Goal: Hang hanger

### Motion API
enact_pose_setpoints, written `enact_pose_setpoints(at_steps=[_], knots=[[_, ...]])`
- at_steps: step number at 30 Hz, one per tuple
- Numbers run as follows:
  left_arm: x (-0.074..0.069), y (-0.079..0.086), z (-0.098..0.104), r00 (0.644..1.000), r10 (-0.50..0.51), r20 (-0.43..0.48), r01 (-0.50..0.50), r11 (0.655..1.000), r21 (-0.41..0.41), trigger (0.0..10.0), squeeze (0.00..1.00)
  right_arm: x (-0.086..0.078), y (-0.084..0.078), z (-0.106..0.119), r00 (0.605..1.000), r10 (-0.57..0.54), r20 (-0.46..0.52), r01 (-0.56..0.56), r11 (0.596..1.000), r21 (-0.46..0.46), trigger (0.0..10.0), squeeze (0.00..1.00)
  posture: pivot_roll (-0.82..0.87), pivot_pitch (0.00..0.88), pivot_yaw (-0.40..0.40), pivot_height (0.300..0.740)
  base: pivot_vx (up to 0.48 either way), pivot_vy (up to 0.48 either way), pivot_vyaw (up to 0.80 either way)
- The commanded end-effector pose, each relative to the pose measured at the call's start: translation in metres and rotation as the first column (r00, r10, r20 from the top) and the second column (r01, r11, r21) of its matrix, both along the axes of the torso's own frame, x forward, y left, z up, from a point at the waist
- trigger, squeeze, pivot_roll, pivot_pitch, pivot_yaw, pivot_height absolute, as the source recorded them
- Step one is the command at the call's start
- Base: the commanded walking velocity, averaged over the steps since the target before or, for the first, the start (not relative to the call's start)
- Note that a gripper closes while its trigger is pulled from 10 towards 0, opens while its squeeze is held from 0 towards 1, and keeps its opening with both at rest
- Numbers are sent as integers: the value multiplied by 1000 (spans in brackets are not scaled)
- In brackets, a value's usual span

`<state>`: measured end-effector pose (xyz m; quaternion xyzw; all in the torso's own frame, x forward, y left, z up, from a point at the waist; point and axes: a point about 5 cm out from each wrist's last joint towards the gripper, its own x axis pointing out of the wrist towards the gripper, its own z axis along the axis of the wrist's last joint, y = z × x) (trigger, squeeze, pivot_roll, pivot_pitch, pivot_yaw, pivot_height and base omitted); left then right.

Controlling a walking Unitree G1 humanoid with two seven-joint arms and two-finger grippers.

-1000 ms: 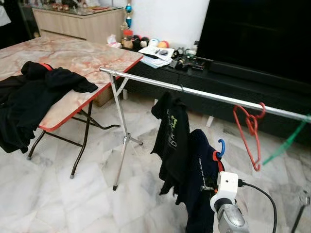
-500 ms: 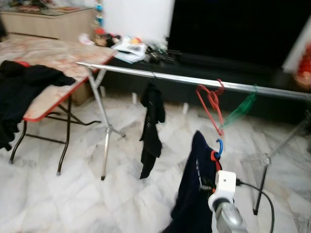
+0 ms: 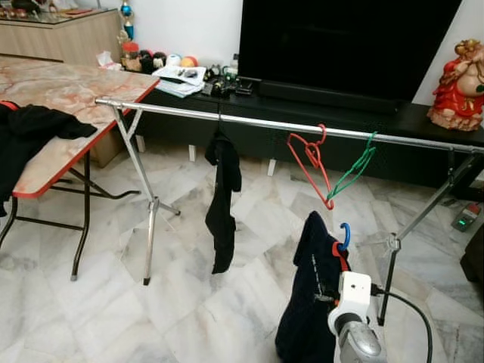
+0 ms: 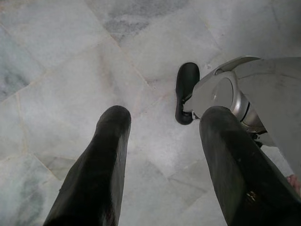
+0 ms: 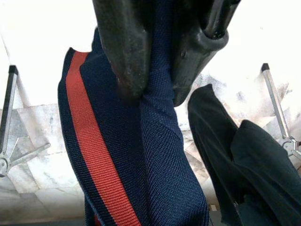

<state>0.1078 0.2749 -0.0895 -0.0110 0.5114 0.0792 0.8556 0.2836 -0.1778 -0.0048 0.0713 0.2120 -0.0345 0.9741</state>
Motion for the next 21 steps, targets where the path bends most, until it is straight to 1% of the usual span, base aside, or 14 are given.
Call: enact_pose_setpoints(at_steps=[1,12,21], knots=[[-3,3,0,1000,-1,-17,1,1000,3,10000,0,8,-2,10,999,-12,53,12,1000,-3,10000,0,153,0,-68,740,0,352,0],[-3,4,0,1000,-6,-19,6,1000,5,10000,0,6,-6,9,998,-28,47,29,1000,-8,10000,0,154,0,-65,740,0,354,0],[-3,4,1,1000,-1,-16,1,1000,5,10000,0,8,-4,10,998,-28,52,29,1000,-8,10000,0,157,0,-64,740,0,364,0]])
